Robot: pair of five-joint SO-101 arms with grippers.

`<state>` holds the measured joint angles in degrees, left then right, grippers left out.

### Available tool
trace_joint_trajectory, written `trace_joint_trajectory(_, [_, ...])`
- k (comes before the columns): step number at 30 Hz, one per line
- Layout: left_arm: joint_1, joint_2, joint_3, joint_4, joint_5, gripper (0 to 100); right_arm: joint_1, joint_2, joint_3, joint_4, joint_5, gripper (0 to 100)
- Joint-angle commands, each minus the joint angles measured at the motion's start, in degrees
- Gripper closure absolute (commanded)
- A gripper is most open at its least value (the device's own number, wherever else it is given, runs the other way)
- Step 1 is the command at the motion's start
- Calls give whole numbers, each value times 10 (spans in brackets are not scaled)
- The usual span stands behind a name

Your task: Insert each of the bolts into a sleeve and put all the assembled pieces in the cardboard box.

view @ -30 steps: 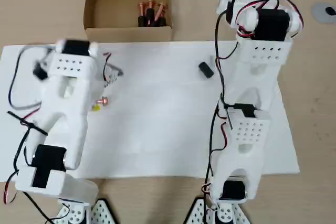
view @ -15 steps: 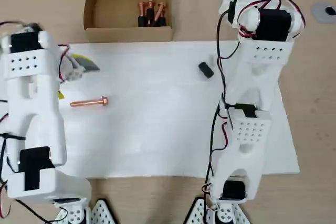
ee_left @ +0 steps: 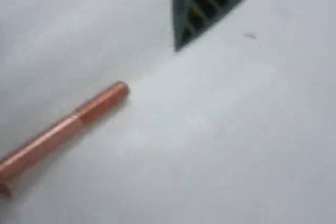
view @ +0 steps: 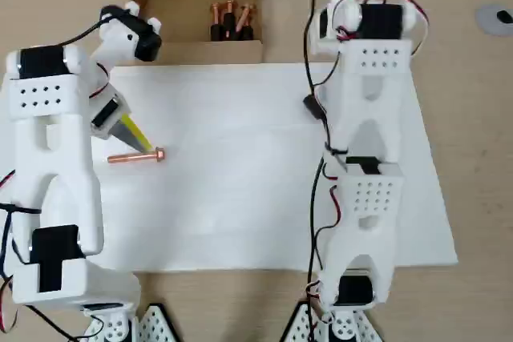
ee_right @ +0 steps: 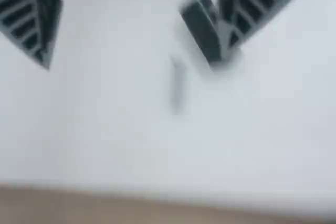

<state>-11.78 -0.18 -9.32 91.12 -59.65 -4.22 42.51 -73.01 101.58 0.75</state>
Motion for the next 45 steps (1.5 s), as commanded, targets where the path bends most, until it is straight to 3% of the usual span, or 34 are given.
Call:
trace_joint_trajectory(1, [-14, -22, -25, -16, -46, 576, -3, 15, 73, -7, 131, 747])
trace_joint_trajectory(4, [-10, -13, 0, -14, -98, 576, -16, 29, 90, 9, 222, 747])
trace_joint_trajectory(10, [-9, 22, 37, -13, -201, 576, -15, 29, 54, 8, 311, 747])
trace_joint_trajectory(15, [-5, 68, 31, -18, -240, 576, -18, 33, 55, 8, 321, 747])
trace_joint_trajectory(19, [-4, 107, 11, -18, -239, 576, -18, 42, 50, 8, 260, 746])
trace_joint_trajectory(26, [18, 124, 19, -10, -250, 576, -15, 42, 55, 9, 76, 746])
trace_joint_trajectory(39, [77, 124, -4, 5, -284, 576, 12, 44, 64, 9, 51, 747])
trace_joint_trajectory(45, [81, 165, 12, -69, -282, 576, 22, 41, 59, 9, 51, 748])
